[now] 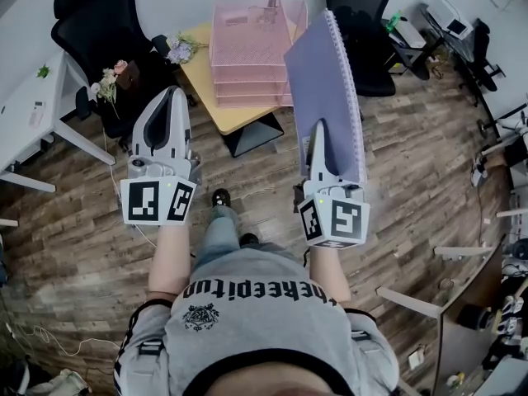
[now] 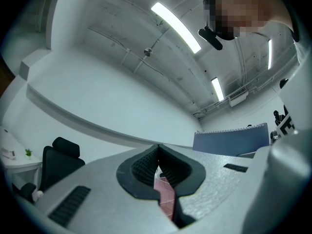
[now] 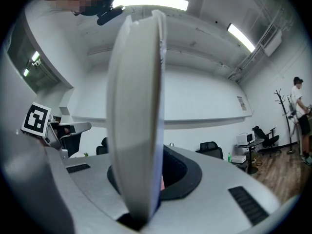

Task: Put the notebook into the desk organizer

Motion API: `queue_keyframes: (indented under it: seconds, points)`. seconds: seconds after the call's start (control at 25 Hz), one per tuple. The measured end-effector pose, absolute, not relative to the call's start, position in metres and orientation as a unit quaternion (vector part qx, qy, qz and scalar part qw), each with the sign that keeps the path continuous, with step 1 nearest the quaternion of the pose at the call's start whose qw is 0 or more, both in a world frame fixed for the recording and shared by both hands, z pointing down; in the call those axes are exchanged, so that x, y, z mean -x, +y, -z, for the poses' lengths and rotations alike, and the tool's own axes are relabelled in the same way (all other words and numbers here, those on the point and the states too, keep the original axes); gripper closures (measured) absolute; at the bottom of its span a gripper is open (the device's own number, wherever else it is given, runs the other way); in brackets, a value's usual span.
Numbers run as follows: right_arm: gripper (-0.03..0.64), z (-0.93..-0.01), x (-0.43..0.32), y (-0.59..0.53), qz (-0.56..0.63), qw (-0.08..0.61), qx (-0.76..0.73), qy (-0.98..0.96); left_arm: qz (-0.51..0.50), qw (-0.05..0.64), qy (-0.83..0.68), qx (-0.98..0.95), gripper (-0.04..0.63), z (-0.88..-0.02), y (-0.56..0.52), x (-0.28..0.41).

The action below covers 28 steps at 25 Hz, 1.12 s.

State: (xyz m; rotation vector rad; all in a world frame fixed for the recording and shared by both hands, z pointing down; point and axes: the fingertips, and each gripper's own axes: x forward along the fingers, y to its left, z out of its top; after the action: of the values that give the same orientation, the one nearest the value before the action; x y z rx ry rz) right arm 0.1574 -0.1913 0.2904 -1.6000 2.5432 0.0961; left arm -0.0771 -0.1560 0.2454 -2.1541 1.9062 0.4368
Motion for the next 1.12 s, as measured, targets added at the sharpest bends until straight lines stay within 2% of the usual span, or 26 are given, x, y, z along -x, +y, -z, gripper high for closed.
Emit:
queue_keyframes:
  seconds: [1.12]
  points:
    - [0.581,-0.293,-0.064,-0.381,-0.027,0.058,0.57,0.819,-0.147,0.112,0.614,0.768,0.592,-0.241,-0.364,0.167]
